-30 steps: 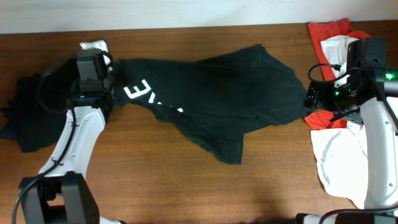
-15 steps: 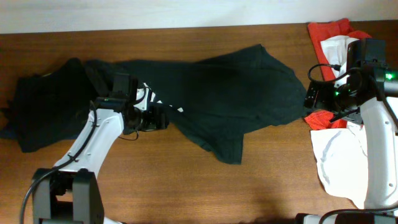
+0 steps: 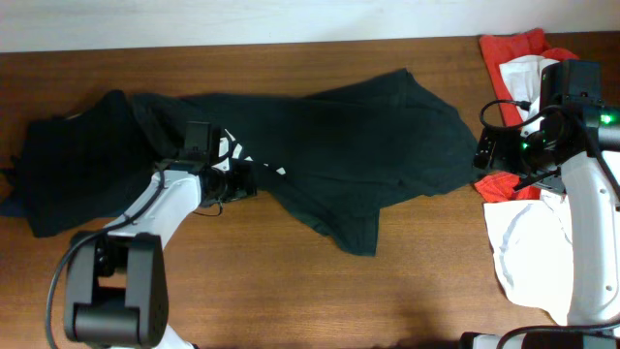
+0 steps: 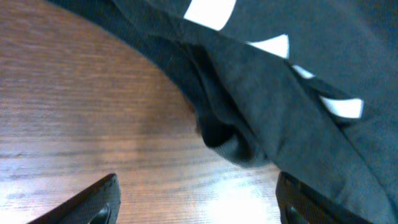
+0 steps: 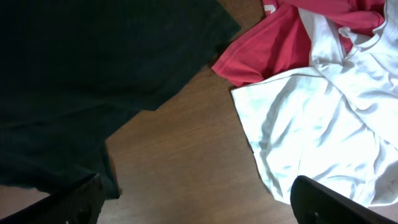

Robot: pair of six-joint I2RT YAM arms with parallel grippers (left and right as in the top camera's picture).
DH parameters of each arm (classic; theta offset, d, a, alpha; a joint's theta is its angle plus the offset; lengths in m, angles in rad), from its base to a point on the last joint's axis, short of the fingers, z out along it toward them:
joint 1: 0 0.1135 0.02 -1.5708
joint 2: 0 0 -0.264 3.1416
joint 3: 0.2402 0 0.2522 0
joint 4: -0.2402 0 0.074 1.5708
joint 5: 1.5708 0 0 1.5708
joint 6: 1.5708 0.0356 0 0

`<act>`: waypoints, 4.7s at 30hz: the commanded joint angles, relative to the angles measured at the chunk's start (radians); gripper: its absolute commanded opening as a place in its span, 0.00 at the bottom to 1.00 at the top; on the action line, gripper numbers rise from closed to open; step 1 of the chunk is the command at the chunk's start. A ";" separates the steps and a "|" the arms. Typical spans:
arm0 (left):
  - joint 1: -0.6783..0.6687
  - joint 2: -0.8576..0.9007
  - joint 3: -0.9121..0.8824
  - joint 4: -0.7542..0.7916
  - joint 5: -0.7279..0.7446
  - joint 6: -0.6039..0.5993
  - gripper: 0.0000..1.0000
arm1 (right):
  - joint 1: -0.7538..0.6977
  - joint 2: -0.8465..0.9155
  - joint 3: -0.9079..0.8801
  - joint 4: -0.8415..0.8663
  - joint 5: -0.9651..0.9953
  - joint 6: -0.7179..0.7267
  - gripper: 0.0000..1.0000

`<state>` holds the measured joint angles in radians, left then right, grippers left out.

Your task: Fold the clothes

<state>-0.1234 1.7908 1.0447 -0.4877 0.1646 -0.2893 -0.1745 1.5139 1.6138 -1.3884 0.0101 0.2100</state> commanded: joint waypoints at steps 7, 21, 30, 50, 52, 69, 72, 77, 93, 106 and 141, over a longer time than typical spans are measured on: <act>-0.045 0.090 -0.012 0.054 0.011 -0.032 0.57 | -0.003 0.002 0.004 -0.003 0.002 0.008 0.99; 0.016 0.027 0.014 -0.108 -0.140 -0.031 0.00 | -0.003 0.002 0.004 -0.004 0.002 0.008 0.99; 0.175 -0.206 0.116 -0.216 -0.438 -0.031 0.48 | -0.003 0.002 0.004 0.000 0.002 0.008 0.99; 0.070 -0.200 -0.167 -0.282 0.211 -0.043 0.99 | -0.003 0.002 0.004 -0.001 0.002 0.008 0.99; 0.022 -0.200 -0.205 -0.211 0.210 -0.071 0.99 | -0.003 0.003 0.004 -0.001 0.002 0.008 0.99; -0.145 -0.200 -0.251 -0.096 0.011 -0.288 0.90 | -0.003 0.003 0.004 -0.010 0.002 0.008 0.99; -0.145 -0.187 -0.251 -0.071 -0.010 -0.291 0.90 | -0.003 0.003 0.004 -0.011 0.002 0.008 0.99; -0.145 -0.138 -0.251 -0.045 -0.009 -0.291 0.75 | -0.003 0.003 0.004 -0.012 0.002 0.008 0.99; -0.130 -0.109 -0.156 -0.080 -0.087 -0.177 0.00 | -0.003 0.006 0.004 -0.012 0.002 0.008 0.99; 0.234 -0.339 0.016 -0.554 -0.086 0.053 0.00 | -0.003 0.093 -0.159 -0.002 -0.085 0.010 0.99; 0.247 -0.345 0.016 -0.654 -0.161 0.085 0.00 | -0.002 0.153 -0.754 0.864 -0.089 0.189 0.61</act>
<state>0.1200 1.4593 1.0454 -1.1439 0.0181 -0.2234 -0.1745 1.6199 0.8669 -0.5362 -0.0738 0.3695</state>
